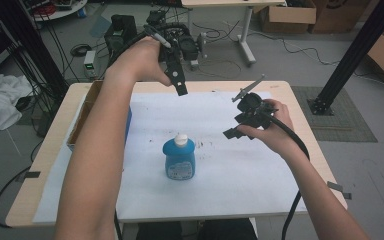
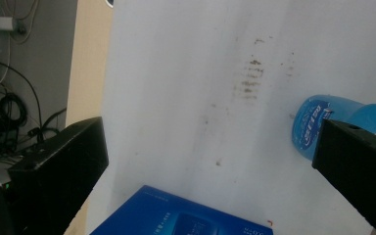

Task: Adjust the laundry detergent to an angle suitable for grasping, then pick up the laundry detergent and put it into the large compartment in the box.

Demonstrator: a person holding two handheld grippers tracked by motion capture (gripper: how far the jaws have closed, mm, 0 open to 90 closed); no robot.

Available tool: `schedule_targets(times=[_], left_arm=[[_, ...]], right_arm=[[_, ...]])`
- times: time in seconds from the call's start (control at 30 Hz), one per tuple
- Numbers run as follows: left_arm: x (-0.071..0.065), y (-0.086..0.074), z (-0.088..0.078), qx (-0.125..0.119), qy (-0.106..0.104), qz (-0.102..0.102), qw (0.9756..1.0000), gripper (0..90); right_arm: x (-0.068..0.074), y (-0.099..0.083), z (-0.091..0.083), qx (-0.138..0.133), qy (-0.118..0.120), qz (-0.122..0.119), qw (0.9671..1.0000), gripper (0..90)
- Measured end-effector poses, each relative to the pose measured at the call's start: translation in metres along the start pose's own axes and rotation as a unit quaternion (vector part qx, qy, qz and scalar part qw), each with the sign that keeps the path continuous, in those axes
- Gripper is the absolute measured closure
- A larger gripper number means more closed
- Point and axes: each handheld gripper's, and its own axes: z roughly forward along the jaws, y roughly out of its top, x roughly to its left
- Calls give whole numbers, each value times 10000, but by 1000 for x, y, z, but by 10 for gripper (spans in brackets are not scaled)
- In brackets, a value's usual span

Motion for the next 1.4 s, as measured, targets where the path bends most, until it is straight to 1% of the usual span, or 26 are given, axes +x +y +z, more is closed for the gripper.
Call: schedule_targets(times=[0.03, 0.07, 0.1, 0.13, 0.17, 0.2, 0.23, 0.27, 0.33, 0.4, 0.43, 0.53, 0.57, 0.7, 0.83, 1.0, 1.07, 1.1, 1.3, 1.4], left_arm=[[-1, 0, 0, 1, 3, 31, 10000, 6], [-1, 0, 0, 1, 3, 31, 10000, 6], [-1, 0, 0, 22, 22, 44, 10000, 6], [-2, 0, 0, 49, 18, 78, 10000, 7], [-2, 0, 0, 60, 27, 113, 9999, 7], [-2, 0, 0, 60, 27, 113, 9999, 7], [-4, -1, -1, 44, 35, 136, 9999, 7], [-4, -1, -1, 44, 35, 136, 9999, 7], [-4, -1, -2, 20, 41, 154, 9999, 6], [-5, -2, -5, -62, 11, 140, 9999, 5], [-5, -2, -6, -76, 18, 142, 9999, 5], [-6, -3, -7, -82, 23, 152, 9998, 3], [-6, -4, -7, -37, 31, 169, 9998, 3], [-7, -5, -7, -22, 12, 167, 9999, 3], [-9, -5, -9, -26, -1, 167, 9999, 3], [-10, -4, -11, -56, -2, 177, 9998, 3], [-11, -6, -10, 3, -34, 188, 9998, 3], [-12, -7, -11, 30, -13, 185, 9998, 3], [-13, -13, -12, 43, -44, 114, 9999, 3], [-17, -16, -13, 62, -73, 140, 9999, 3]], right_arm=[[-5, -2, -7, 73, -101, 216, 9997, 247], [-5, -2, -7, 73, -101, 216, 9997, 247], [-8, -3, -10, 136, -131, 374, 9991, 233], [-13, -4, -16, 271, -232, 567, 9978, 235], [-15, -5, -17, 319, -257, 643, 9971, 228], [-15, -5, -17, 319, -257, 643, 9971, 228], [-20, -7, -21, 389, -308, 773, 9958, 231], [-20, -7, -21, 389, -308, 773, 9958, 231], [-23, -9, -24, 416, -354, 935, 9941, 218], [-28, -11, -26, 419, -288, 991, 9938, 217], [-29, -11, -27, 439, -296, 1040, 9932, 207], [-31, -12, -27, 490, -258, 1086, 9925, 209], [-31, -12, -28, 494, -350, 1122, 9918, 207], [-29, -12, -28, 554, -385, 1115, 9915, 203], [-29, -13, -30, 520, -391, 1088, 9919, 194], [-31, -13, -32, 498, -381, 1120, 9917, 192], [-32, -13, -31, 469, -363, 1099, 9922, 192], [-32, -13, -31, 481, -325, 1125, 9920, 192], [-33, -16, -28, 488, -299, 1083, 9925, 192], [-33, -17, -27, 511, -295, 1096, 9922, 193]])
